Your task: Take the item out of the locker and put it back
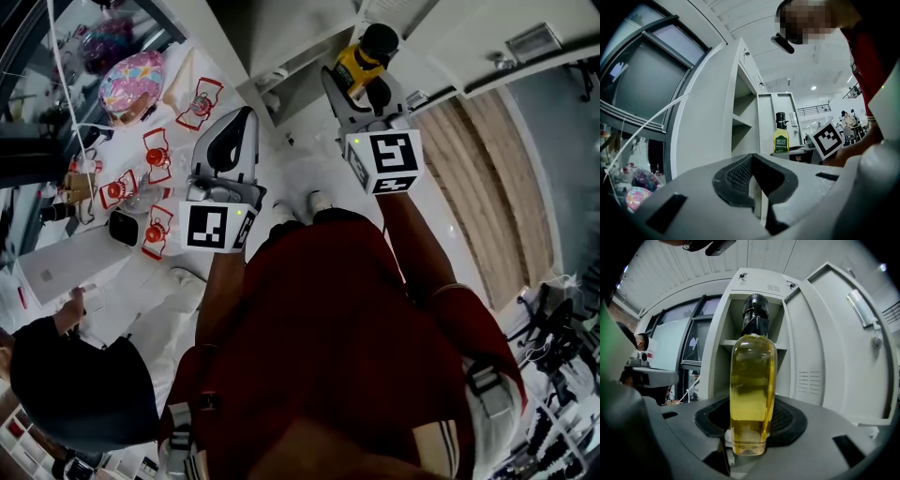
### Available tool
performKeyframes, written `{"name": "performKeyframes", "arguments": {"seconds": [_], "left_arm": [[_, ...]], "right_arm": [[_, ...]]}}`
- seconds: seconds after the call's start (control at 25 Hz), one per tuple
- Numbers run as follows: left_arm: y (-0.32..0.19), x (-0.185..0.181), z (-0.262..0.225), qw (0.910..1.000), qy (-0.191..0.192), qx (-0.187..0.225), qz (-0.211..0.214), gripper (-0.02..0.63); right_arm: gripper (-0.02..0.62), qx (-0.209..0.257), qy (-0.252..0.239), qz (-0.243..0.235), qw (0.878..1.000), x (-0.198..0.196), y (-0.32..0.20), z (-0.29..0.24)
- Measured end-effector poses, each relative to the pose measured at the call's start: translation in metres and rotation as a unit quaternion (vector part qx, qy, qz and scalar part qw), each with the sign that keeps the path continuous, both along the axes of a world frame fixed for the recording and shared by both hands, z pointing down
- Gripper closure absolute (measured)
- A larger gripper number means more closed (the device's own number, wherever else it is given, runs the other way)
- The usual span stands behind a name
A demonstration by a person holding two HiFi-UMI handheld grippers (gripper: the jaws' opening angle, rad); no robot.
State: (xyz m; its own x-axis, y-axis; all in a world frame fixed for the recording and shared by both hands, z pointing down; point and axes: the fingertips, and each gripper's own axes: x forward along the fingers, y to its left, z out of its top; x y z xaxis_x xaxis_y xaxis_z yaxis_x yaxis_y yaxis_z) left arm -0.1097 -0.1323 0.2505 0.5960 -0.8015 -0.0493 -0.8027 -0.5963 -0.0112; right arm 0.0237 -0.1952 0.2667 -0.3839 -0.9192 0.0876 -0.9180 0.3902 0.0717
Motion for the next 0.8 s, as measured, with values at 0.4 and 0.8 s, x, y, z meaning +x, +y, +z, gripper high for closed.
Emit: {"name": "performKeyframes", "arguments": {"seconds": [0.4, 0.8], "left_arm": [[0.001, 0.020, 0.026, 0.9998, -0.014, -0.010, -0.003, 0.600], [0.009, 0.029, 0.048, 0.9997, -0.013, -0.015, -0.016, 0.600]], "right_arm": [[0.403, 0.001, -0.004, -0.048, 0.999, 0.002, 0.009, 0.036], [0.403, 0.000, 0.002, -0.083, 0.997, 0.002, 0.024, 0.078]]}}
